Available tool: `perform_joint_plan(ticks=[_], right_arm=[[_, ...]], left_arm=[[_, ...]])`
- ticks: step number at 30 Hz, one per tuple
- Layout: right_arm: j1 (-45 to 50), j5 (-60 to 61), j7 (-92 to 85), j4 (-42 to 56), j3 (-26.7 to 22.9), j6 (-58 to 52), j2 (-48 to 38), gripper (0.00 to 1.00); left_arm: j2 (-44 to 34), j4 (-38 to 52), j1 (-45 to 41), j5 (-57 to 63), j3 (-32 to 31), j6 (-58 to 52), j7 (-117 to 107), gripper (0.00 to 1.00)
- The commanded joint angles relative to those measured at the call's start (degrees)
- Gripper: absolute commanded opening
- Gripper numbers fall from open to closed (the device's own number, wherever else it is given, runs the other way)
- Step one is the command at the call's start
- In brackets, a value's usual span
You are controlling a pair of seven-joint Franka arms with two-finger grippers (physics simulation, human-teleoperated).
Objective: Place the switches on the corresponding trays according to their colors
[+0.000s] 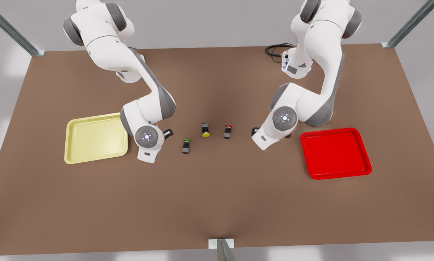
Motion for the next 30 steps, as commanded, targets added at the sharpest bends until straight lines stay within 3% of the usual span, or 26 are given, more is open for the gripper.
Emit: perform_joint_plan(ticks=[1, 15, 30], right_arm=[[-0.1, 0.0, 0.0, 0.0, 0.0, 0.0, 0.0, 1.0], [-0.5, -0.1, -0.1, 0.0, -0.1, 1.0, 0.2, 1.0], [-0.7, -0.1, -0.7, 0.0, -0.1, 1.6, 0.8, 1.0]], left_arm=[[0.3, 0.0, -0.7, -1.4, 0.1, 0.7, 0.0, 1.0], [10.3, -2.9, -11.7, -1.0, 0.3, 20.2, -9.1, 1.0], [17.0, -5.8, -12.5, 0.5, 0.9, 31.0, -11.2, 0.99]])
